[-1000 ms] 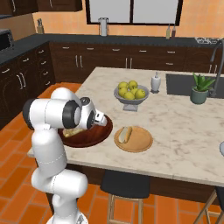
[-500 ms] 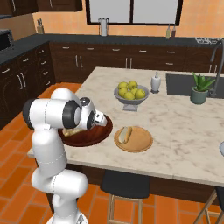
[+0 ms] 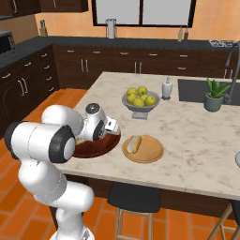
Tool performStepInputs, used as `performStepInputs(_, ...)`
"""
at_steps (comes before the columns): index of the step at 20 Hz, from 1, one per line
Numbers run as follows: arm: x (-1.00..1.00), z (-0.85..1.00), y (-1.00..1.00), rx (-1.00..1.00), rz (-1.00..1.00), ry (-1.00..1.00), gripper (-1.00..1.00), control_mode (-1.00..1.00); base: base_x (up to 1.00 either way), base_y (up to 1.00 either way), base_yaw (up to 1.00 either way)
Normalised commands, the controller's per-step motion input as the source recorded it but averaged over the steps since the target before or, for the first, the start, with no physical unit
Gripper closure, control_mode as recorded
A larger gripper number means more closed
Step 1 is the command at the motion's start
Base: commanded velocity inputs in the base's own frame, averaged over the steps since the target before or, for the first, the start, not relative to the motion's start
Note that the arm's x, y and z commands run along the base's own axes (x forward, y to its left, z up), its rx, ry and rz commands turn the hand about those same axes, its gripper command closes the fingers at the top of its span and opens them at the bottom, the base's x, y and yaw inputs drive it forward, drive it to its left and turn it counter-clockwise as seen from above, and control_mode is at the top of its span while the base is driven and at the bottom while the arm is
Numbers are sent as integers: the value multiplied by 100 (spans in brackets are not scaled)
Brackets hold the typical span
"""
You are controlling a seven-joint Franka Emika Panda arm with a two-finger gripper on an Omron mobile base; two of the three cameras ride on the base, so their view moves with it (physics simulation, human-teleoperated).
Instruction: Place one bun and one sausage from the bowl on each plate.
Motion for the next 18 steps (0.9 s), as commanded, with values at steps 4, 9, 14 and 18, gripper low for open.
performStepInputs(4,-9,44,-100,-1,0,5,100,-100,0,0,0)
performStepInputs(9,-11,27,-100,0,0,21,100,-100,0,0,0)
performStepInputs(14,-20,-7,-98,0,0,19,100,-100,0,0,0)
performStepInputs(18,-11,-41,-81,0,5,11,100,-100,0,0,0)
